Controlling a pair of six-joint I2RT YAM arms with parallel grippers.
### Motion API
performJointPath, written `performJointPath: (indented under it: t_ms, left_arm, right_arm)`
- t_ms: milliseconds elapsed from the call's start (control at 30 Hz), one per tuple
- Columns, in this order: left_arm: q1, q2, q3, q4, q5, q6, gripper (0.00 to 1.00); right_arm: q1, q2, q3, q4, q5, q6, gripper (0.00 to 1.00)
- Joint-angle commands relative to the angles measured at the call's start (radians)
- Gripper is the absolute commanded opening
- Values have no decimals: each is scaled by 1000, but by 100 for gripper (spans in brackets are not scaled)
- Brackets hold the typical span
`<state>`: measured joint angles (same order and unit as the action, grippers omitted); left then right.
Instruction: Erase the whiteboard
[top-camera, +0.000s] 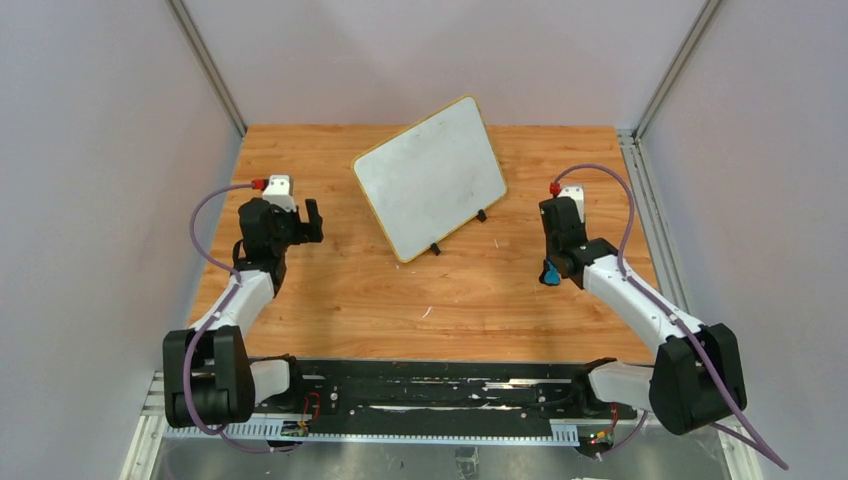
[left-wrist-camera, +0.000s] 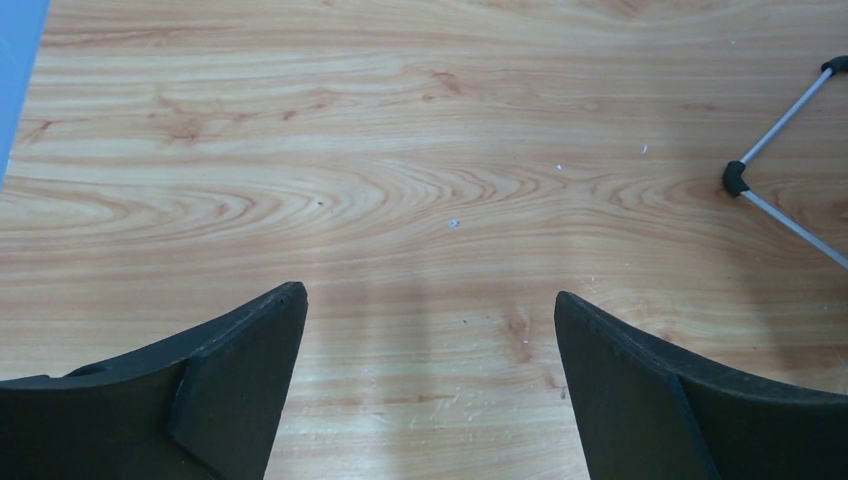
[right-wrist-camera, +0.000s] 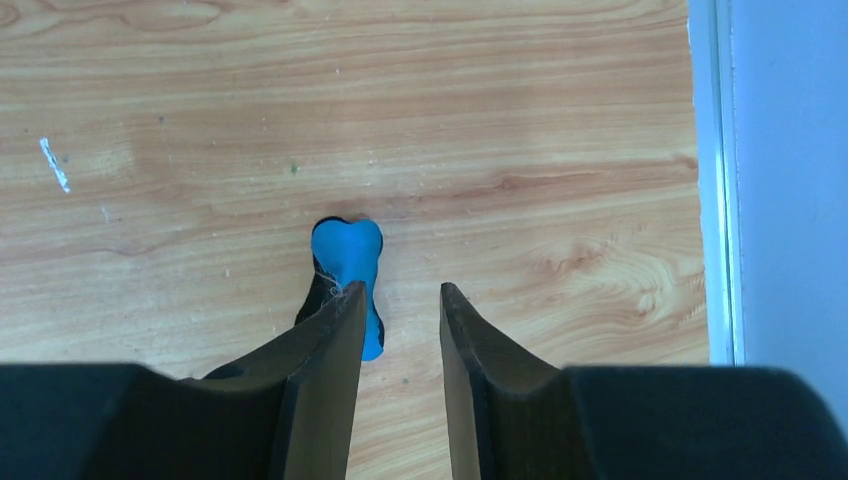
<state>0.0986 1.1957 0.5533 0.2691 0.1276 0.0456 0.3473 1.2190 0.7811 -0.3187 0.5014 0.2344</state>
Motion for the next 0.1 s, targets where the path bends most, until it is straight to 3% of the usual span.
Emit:
performJointPath:
  t_ms: [0,67]
  left_arm:
    - [1,-14,-12,47,-7,2,98]
    - [1,-18,-15,46,-5,4,98]
  right_arm:
    - [21,-13,-24,1,33,0,36]
    - [21,-28,-31,6,35,0,38]
